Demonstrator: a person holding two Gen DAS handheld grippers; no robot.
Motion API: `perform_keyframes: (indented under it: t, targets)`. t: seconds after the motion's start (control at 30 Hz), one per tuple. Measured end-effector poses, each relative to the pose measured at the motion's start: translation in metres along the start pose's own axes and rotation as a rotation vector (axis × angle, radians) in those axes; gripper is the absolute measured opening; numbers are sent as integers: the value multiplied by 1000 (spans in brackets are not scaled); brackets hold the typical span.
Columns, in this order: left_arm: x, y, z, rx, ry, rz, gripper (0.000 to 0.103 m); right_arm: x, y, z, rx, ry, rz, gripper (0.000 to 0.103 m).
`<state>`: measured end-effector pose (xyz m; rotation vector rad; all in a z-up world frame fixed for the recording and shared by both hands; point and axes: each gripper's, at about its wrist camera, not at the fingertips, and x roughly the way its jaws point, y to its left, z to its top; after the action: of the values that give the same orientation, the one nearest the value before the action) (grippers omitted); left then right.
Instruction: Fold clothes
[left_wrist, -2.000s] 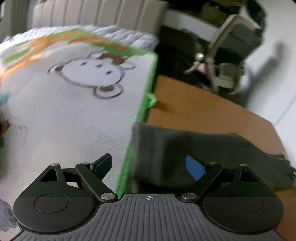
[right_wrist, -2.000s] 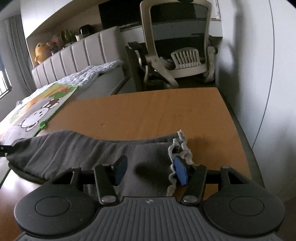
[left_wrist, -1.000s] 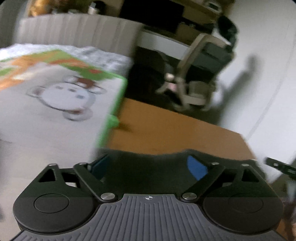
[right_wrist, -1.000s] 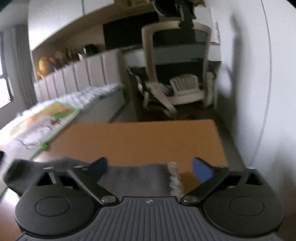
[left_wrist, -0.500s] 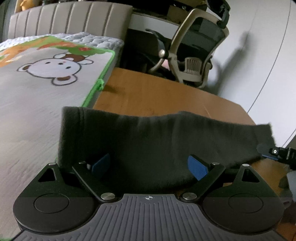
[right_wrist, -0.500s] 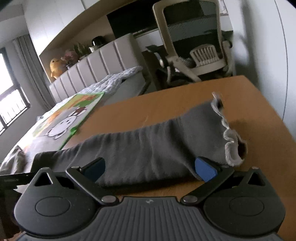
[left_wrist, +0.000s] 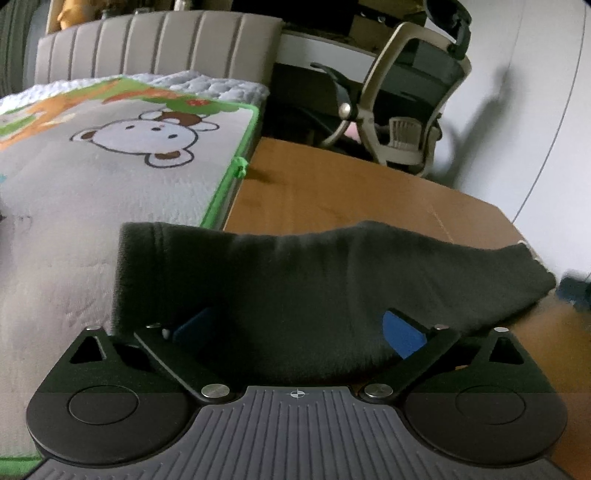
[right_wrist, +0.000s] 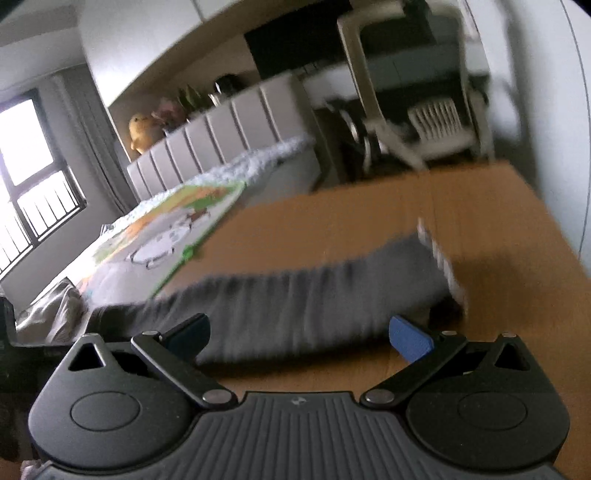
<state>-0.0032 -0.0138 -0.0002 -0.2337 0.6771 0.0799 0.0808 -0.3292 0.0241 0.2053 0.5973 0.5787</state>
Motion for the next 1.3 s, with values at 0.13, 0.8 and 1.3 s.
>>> perform_keyframes:
  t: [0.13, 0.8, 1.3]
  targets:
    - [2, -13, -9, 87, -14, 52, 103, 23, -8, 25, -55, -28, -60, 103]
    - [-9, -29, 0, -28, -31, -45, 103, 12, -35, -21, 8, 61, -28, 103]
    - [23, -108, -15, 132, -12, -176, 103, 2, -28, -28, -26, 72, -83, 103]
